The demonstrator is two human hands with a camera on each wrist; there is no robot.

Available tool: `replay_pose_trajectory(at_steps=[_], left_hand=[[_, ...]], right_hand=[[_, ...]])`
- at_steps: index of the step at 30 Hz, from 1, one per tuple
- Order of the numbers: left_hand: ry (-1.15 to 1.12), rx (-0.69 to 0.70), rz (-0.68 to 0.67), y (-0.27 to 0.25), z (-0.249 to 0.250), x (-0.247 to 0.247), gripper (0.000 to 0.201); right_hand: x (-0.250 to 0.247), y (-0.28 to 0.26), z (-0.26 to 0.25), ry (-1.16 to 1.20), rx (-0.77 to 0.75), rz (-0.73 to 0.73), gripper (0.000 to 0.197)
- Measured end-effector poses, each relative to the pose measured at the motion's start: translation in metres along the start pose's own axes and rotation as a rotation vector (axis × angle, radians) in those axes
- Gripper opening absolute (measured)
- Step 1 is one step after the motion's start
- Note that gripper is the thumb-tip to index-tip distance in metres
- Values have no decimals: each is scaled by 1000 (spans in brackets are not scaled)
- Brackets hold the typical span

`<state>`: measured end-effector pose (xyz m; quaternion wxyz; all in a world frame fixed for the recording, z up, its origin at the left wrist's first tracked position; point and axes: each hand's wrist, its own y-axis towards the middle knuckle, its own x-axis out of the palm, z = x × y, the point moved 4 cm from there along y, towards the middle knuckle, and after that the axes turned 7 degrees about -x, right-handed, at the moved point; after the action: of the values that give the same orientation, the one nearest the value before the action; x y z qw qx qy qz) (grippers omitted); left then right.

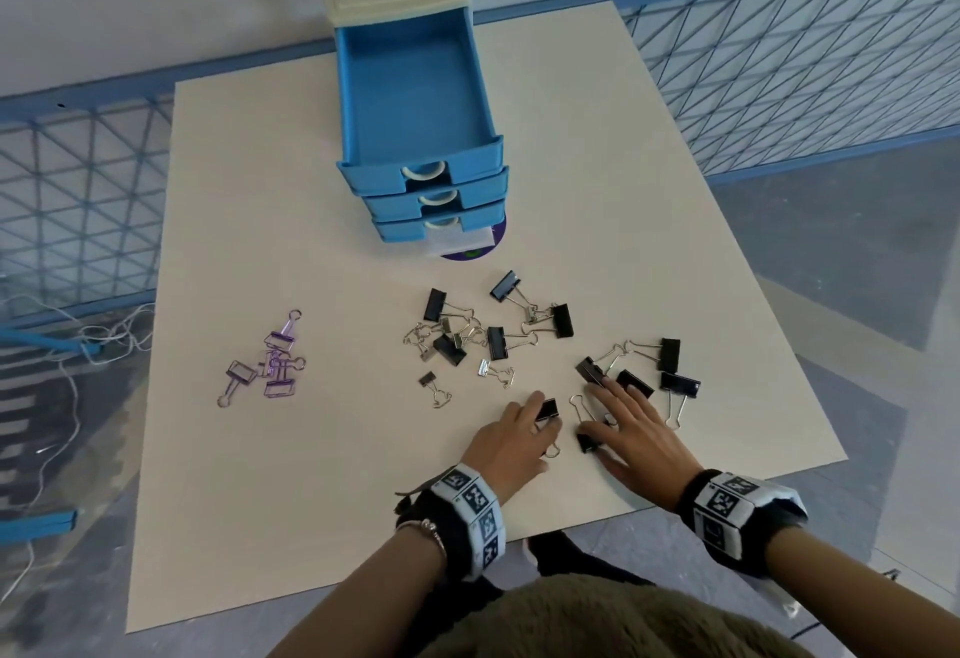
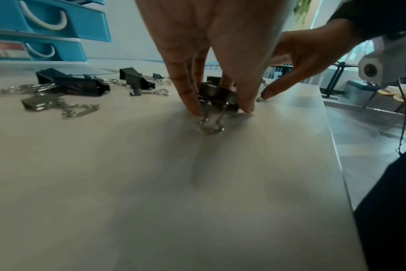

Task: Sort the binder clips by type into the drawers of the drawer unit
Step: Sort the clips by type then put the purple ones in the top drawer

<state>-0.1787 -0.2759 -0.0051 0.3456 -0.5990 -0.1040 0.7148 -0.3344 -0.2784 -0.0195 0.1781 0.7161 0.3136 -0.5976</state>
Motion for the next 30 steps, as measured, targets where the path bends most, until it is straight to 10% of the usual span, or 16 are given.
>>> replay_pose_trajectory(at_steps=[12, 24, 30], left_hand=[[-265, -265, 364, -8, -78, -57, 33], [-133, -432, 254, 21, -114, -53, 42], [-141, -468, 341, 18, -134, -55, 31]], right_hand=[[-42, 82, -18, 157, -56, 157, 23], [-28, 147, -30, 231, 61, -98, 36], [-29, 145, -28, 279, 123, 15, 22]])
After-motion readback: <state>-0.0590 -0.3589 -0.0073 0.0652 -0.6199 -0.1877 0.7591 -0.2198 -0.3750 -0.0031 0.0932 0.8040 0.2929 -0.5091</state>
